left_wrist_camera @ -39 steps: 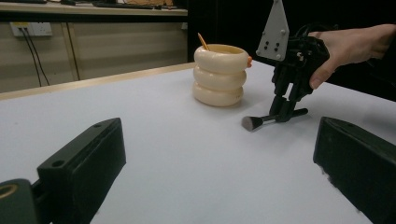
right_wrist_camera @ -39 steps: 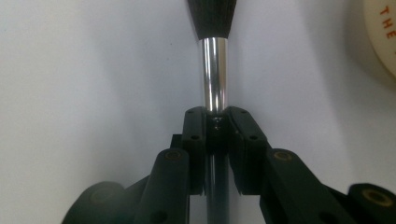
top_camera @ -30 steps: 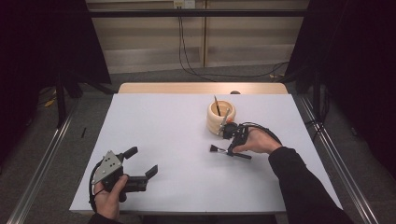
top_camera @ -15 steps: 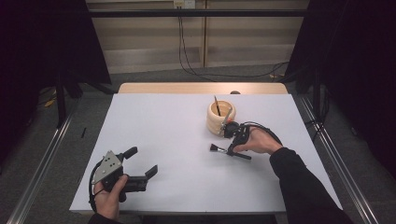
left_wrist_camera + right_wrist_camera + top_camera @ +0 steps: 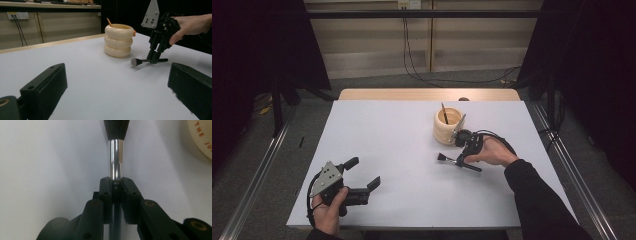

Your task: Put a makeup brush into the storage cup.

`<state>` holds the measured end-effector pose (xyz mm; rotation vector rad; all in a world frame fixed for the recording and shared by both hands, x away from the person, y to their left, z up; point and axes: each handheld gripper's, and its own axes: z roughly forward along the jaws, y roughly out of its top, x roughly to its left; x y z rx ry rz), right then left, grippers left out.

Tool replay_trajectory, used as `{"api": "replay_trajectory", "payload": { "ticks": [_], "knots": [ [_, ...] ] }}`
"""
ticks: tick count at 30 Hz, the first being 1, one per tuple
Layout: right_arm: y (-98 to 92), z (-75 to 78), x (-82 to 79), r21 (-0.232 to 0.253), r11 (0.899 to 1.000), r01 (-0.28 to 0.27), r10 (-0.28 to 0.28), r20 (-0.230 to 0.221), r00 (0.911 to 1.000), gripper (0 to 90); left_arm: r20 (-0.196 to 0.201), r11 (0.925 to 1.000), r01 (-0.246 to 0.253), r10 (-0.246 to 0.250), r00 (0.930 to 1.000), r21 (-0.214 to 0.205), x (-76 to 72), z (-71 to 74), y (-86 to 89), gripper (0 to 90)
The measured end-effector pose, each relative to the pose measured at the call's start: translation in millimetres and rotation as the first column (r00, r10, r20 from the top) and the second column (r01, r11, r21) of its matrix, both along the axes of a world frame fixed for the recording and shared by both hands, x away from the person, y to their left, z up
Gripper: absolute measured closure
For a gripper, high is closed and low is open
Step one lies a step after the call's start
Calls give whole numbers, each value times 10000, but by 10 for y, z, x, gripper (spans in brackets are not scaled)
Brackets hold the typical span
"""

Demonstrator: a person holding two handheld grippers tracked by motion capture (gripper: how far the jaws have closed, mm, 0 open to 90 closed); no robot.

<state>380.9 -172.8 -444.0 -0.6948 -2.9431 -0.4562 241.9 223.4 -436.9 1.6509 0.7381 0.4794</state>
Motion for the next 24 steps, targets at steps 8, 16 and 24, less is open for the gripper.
{"api": "replay_trajectory", "payload": {
  "ticks": [8,16,24],
  "knots": [
    [-55,127,-29,714,9974,133,-162,414,9990,800,-1,10000,3,-3,10000,-7,1,0,4,23],
    [-137,144,-61,1103,9934,305,-356,444,9984,800,-27,10000,7,-7,10000,3,3,-2,1,23],
    [-194,160,-87,1771,9838,295,-418,660,9969,800,-12,10000,1,-1,10000,-1,2,-1,4,23]
  ]
}}
